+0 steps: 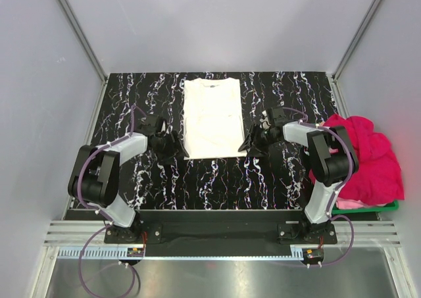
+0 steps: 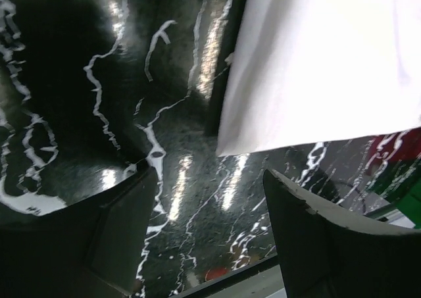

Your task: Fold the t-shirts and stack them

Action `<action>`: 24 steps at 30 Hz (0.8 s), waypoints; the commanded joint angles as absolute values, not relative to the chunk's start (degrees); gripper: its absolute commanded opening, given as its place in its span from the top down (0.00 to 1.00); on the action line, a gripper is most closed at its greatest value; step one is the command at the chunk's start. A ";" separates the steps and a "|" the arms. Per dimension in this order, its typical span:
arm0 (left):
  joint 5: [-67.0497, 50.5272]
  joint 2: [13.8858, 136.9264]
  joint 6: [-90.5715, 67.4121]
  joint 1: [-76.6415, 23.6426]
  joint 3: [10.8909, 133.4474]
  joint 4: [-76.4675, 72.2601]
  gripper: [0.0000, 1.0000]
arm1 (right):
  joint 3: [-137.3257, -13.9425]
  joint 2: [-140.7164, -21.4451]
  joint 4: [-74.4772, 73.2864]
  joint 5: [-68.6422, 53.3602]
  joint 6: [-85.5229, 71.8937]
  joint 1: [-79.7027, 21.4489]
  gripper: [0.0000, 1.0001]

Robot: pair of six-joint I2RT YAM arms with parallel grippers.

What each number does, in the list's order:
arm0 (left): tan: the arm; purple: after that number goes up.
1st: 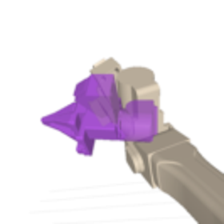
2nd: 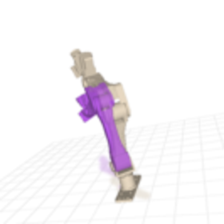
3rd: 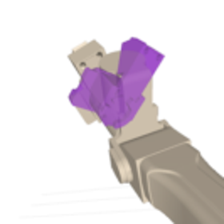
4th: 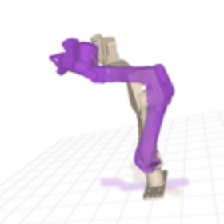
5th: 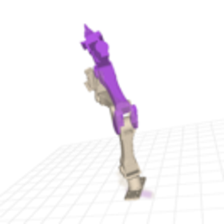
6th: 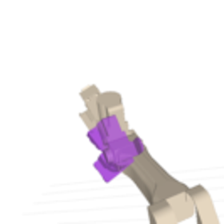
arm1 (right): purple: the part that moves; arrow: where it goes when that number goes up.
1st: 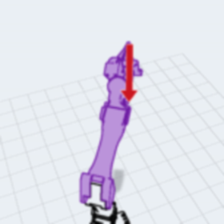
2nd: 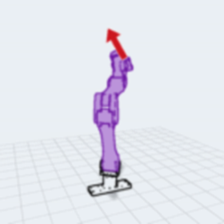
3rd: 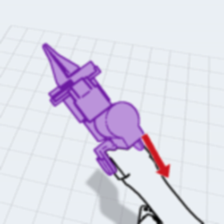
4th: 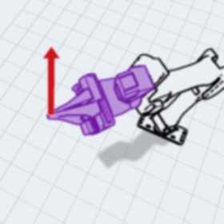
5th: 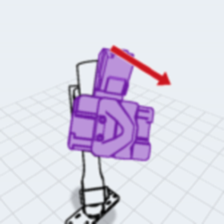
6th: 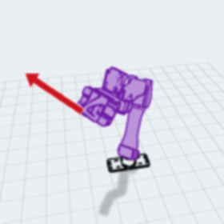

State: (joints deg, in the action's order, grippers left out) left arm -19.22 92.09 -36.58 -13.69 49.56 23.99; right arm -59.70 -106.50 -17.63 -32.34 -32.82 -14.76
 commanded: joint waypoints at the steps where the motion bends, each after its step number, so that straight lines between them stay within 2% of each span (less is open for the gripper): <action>1: -20.48 92.02 -38.76 -14.50 47.64 16.53 0.28 | -58.18 -107.22 -13.89 -31.03 -33.40 -15.56 0.47; 7: -20.39 94.13 -40.51 -14.85 46.14 13.63 0.32 | -59.41 -108.63 -13.97 -30.76 -33.05 -15.56 0.66; 14: -21.00 97.64 -42.10 -17.22 46.23 10.99 0.51 | -59.68 -109.42 -13.97 -30.59 -32.61 -15.56 0.78; 17: -21.44 98.79 -43.06 -17.84 46.14 9.32 0.72 | -59.41 -109.43 -13.89 -30.59 -32.70 -15.56 0.85; 18: -21.27 98.88 -43.24 -18.02 46.06 8.88 0.89 | -59.41 -109.16 -14.06 -30.59 -32.70 -15.56 0.86; 19: -21.18 98.62 -43.42 -18.19 45.97 8.88 0.96 | -59.24 -108.90 -14.06 -30.59 -32.70 -15.56 0.91; 20: -21.18 98.27 -43.42 -18.28 46.05 8.96 1.00 | -59.06 -108.46 -14.24 -30.59 -32.61 -15.56 0.93; 24: -19.17 94.05 -43.15 -20.21 45.62 12.82 1.00 | -57.40 -104.08 -16.34 -28.84 -32.43 -15.56 1.00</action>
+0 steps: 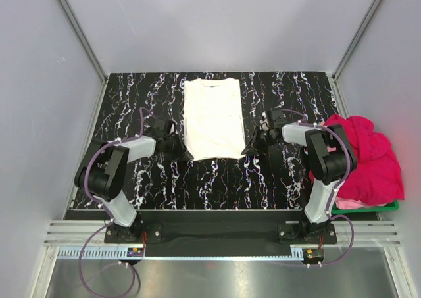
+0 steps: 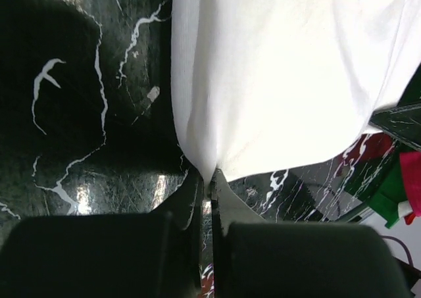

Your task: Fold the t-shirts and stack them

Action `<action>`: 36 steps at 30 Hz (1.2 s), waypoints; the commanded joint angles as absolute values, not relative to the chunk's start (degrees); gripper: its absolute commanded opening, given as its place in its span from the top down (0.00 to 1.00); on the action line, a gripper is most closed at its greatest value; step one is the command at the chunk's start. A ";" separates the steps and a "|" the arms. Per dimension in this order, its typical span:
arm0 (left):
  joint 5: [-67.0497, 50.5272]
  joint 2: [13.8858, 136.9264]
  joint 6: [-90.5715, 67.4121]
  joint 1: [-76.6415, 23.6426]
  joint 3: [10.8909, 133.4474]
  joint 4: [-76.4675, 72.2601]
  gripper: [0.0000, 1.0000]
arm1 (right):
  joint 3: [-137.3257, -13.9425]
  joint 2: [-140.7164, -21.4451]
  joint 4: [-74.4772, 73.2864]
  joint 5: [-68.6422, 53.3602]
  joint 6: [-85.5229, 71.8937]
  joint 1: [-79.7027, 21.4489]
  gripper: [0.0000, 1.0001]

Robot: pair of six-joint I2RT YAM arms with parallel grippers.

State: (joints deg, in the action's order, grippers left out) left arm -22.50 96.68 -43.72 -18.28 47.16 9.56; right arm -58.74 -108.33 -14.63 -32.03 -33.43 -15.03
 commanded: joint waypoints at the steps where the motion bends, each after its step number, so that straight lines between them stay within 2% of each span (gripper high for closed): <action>1: -18.46 91.35 -43.42 -20.82 45.27 13.79 1.00 | -56.26 -103.02 -18.44 -28.31 -32.43 -15.56 1.00; 5: -16.26 83.16 -46.22 -25.74 41.93 17.57 1.00 | -51.16 -95.73 -22.49 -26.81 -32.17 -16.43 1.00; 10: -12.22 68.25 -51.14 -33.13 39.46 26.17 1.00 | -43.35 -79.04 -29.59 -25.49 -33.22 -18.36 1.00; 16: -8.53 58.37 -50.45 -34.28 47.09 39.80 0.98 | -47.52 -66.45 -38.74 -24.17 -34.72 -19.07 1.00; 19: -6.16 60.45 -47.73 -34.10 54.80 44.11 0.96 | -55.96 -68.63 -41.92 -21.63 -33.05 -19.07 1.00; 22: -5.27 65.45 -44.57 -32.18 61.67 46.93 0.97 | -64.23 -75.64 -43.77 -18.03 -30.07 -18.98 1.00; 36: -15.02 89.99 -34.55 -19.17 86.30 48.08 0.98 | -95.08 -100.18 -47.02 -16.35 -25.49 -15.65 1.00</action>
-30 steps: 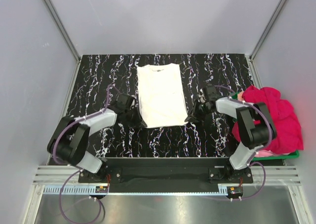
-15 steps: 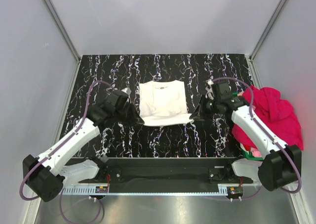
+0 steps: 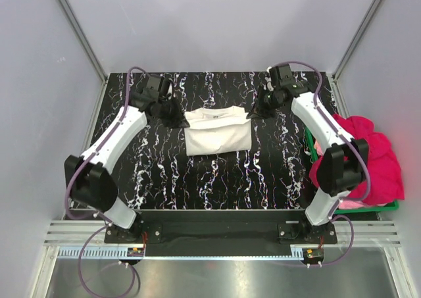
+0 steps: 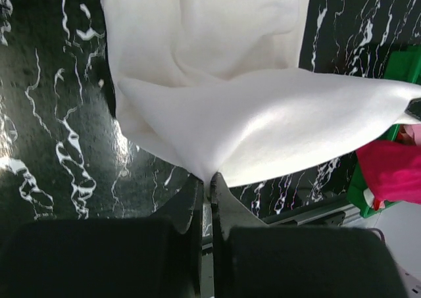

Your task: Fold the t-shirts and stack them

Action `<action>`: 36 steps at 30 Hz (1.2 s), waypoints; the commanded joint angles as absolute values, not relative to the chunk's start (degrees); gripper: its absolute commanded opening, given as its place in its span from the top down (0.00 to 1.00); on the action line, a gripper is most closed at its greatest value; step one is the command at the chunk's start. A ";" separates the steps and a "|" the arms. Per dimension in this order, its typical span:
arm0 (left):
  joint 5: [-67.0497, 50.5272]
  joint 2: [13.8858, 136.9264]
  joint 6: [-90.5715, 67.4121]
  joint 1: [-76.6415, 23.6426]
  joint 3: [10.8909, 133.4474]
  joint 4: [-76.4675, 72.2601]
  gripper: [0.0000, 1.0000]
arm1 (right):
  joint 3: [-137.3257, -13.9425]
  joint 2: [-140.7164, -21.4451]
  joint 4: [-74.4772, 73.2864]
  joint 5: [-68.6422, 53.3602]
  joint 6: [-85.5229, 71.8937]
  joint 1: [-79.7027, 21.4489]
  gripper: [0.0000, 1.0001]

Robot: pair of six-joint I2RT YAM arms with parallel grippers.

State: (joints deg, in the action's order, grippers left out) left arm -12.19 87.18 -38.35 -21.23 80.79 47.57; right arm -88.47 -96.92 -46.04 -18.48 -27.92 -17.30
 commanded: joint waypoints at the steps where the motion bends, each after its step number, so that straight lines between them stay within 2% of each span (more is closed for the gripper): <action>1: -15.99 91.57 -34.11 -17.86 87.79 48.16 0.98 | -96.75 -103.50 -47.37 -16.43 -25.23 -15.21 1.00; 5: -17.66 100.96 -31.65 -15.39 96.49 49.48 0.96 | -106.76 -114.39 -48.34 -17.14 -25.14 -14.07 1.00; 8: -19.25 115.33 -30.68 -12.93 106.49 50.36 0.91 | -122.71 -127.58 -50.18 -18.36 -26.01 -12.84 1.00; 9: -19.68 119.05 -30.85 -12.14 112.70 50.88 0.86 | -127.05 -131.36 -50.79 -19.41 -25.93 -12.48 0.98; 10: -22.04 123.01 -31.11 -10.48 116.85 50.98 0.79 | -132.66 -140.10 -52.45 -19.77 -27.15 -12.05 0.62; 11: -22.84 131.57 -31.55 -9.68 121.51 52.80 0.68 | -145.59 -144.62 -55.08 -21.34 -27.42 -11.26 0.42; 12: -23.37 135.75 -32.25 -8.80 131.12 57.35 0.37 | -151.90 -148.76 -55.80 -23.45 -28.12 -10.99 0.25; 13: -26.60 139.27 -32.86 -7.31 134.00 57.65 0.09 | -157.79 -155.50 -57.12 -23.21 -29.08 -10.64 0.10; 14: -27.94 143.05 -33.39 -6.86 135.86 57.40 0.01 | -164.12 -157.31 -57.04 -24.51 -29.61 -10.03 0.01; 16: -27.34 143.09 -34.19 -5.72 134.93 56.61 0.01 | -160.69 -154.98 -53.72 -28.37 -30.75 -8.79 0.00; 20: -23.74 131.00 -34.37 -5.27 119.68 47.57 0.01 | -129.38 -139.60 -37.14 -27.25 -28.66 -8.53 0.00; 22: -22.33 128.07 -34.28 -5.27 115.60 44.75 0.01 | -123.08 -134.15 -34.38 -27.25 -27.78 -8.53 0.00; 27: -23.38 122.00 -34.37 -5.89 103.83 38.33 0.01 | -110.76 -129.03 -32.08 -29.70 -28.30 -8.61 0.00; 31: -22.33 121.90 -32.61 -7.99 101.52 37.09 0.02 | -96.88 -120.61 -25.50 -29.54 -29.27 -8.70 0.00; 36: -18.28 124.62 -31.73 -10.54 100.99 37.71 0.09 | -85.01 -112.60 -25.49 -27.95 -27.34 -8.70 0.00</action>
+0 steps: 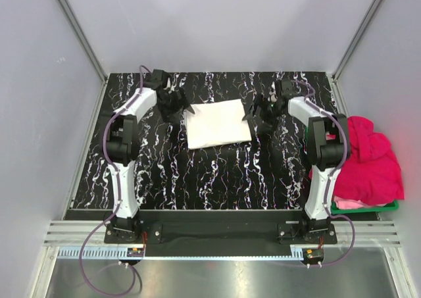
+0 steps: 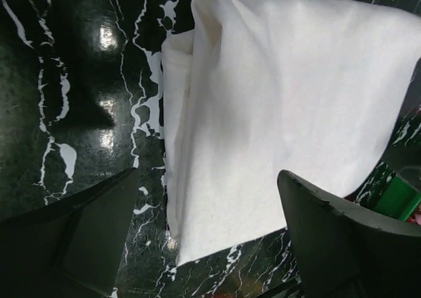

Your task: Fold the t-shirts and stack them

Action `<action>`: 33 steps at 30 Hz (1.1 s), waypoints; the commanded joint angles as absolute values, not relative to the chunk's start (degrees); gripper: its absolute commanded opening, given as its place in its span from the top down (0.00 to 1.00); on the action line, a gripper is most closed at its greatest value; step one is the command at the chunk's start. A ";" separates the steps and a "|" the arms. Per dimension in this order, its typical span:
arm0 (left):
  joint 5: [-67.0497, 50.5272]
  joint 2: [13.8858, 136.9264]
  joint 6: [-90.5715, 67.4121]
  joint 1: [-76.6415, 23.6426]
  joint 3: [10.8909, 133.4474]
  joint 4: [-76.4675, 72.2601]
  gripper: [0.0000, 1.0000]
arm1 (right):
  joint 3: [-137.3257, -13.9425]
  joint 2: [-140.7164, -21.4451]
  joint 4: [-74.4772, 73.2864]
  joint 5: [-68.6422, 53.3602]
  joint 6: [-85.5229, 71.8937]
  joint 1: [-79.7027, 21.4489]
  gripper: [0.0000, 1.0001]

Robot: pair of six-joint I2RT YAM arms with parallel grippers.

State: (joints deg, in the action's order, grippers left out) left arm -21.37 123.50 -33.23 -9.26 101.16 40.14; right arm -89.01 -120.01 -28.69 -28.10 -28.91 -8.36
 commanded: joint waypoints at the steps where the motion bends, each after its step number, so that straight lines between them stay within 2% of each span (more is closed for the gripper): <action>1: -17.59 125.15 -31.82 -11.24 101.07 37.71 0.12 | -83.16 -109.37 -25.23 -27.86 -26.72 -8.70 0.00; 3: -17.66 126.82 -32.17 -11.86 100.99 37.27 0.18 | -79.20 -106.19 -26.36 -26.20 -25.76 -8.70 0.01; 6: -18.54 129.11 -32.26 -13.09 100.99 35.86 0.35 | -74.89 -100.39 -28.12 -23.65 -24.08 -8.61 0.00; 7: -18.81 130.07 -32.17 -13.62 101.07 35.77 0.49 | -72.88 -97.67 -28.47 -23.47 -23.82 -8.70 0.00; 9: -18.90 131.22 -31.38 -13.80 101.95 35.86 0.65 | -71.03 -95.11 -28.91 -24.08 -23.56 -8.70 0.00; 10: -18.72 132.09 -29.98 -13.80 102.48 36.47 0.82 | -69.28 -92.75 -29.09 -24.26 -23.64 -8.70 0.00; 12: -16.89 132.89 -27.44 -13.54 105.88 40.05 0.98 | -67.60 -90.71 -29.44 -25.57 -23.73 -8.70 0.00; 18: -3.62 134.91 -15.04 -7.66 116.44 49.91 1.00 | -60.30 -82.54 -30.06 -28.30 -24.26 -8.70 0.00; 22: 5.53 138.85 -9.94 2.00 128.48 54.93 1.00 | -56.79 -79.11 -30.94 -29.97 -24.34 -8.70 0.00; 23: 5.80 139.65 -10.19 3.59 131.11 55.45 0.94 | -56.52 -78.75 -30.94 -30.41 -24.43 -8.61 0.00; 24: 5.97 140.27 -10.46 6.39 133.13 56.07 0.59 | -56.08 -78.49 -31.02 -30.67 -24.52 -8.70 0.00; 25: 9.72 140.27 -11.07 7.29 135.16 56.07 0.18 | -55.47 -78.14 -30.76 -31.02 -24.52 -8.70 0.00; 26: 11.67 139.84 -11.42 7.90 135.52 55.64 0.01 | -55.20 -78.05 -30.59 -31.37 -24.43 -8.70 0.00; 29: 13.97 135.72 -13.97 9.49 133.70 54.85 0.01 | -54.32 -78.13 -29.62 -32.25 -24.96 -8.79 0.00; 33: 11.17 128.16 -15.29 6.52 126.75 51.51 0.01 | -54.58 -78.57 -29.18 -32.70 -25.31 -8.79 0.00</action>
State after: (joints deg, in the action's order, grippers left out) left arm 10.81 136.49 -14.52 13.30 129.03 53.01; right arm -54.39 -79.83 -30.87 -30.79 -25.28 -8.40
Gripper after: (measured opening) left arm 0.984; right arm 0.994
